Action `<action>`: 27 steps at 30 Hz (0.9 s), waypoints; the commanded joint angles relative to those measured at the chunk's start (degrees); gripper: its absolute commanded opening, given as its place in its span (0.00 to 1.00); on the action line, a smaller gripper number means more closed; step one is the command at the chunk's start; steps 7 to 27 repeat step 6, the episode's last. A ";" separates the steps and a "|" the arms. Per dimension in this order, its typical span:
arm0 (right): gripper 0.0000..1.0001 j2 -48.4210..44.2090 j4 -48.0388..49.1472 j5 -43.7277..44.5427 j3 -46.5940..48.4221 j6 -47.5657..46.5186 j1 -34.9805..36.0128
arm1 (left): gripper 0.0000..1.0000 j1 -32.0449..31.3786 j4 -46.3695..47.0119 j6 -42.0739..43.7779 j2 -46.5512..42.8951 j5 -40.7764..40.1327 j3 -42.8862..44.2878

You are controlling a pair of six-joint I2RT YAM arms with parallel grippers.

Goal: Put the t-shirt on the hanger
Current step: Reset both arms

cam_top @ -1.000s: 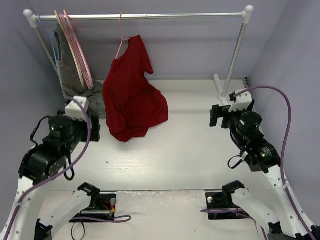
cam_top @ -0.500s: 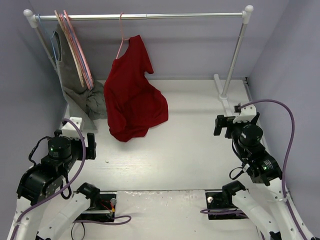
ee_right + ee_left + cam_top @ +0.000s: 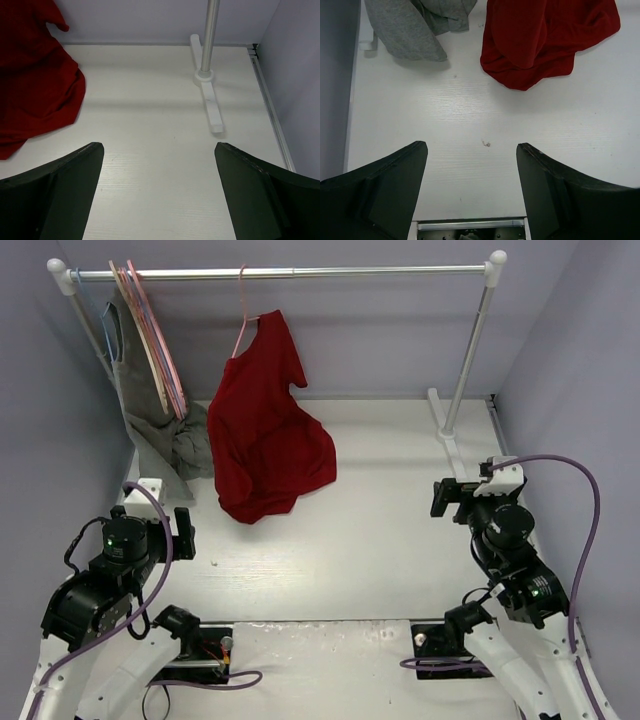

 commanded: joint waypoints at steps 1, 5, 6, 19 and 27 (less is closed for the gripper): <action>1.00 -0.27 5.50 0.37 0.03 1.28 0.10 | 0.72 0.06 3.98 -1.58 1.53 -1.05 0.88; 1.00 -0.62 5.59 0.37 0.12 0.93 0.10 | 0.72 0.06 4.15 -1.67 1.53 -1.31 0.52; 1.00 -0.63 5.68 0.37 0.12 1.01 0.10 | 0.72 0.06 4.33 -1.67 1.62 -1.40 0.44; 1.00 -0.63 5.68 0.37 0.12 1.01 0.10 | 0.72 0.06 4.33 -1.67 1.62 -1.40 0.44; 1.00 -0.63 5.68 0.37 0.12 1.01 0.10 | 0.72 0.06 4.33 -1.67 1.62 -1.40 0.44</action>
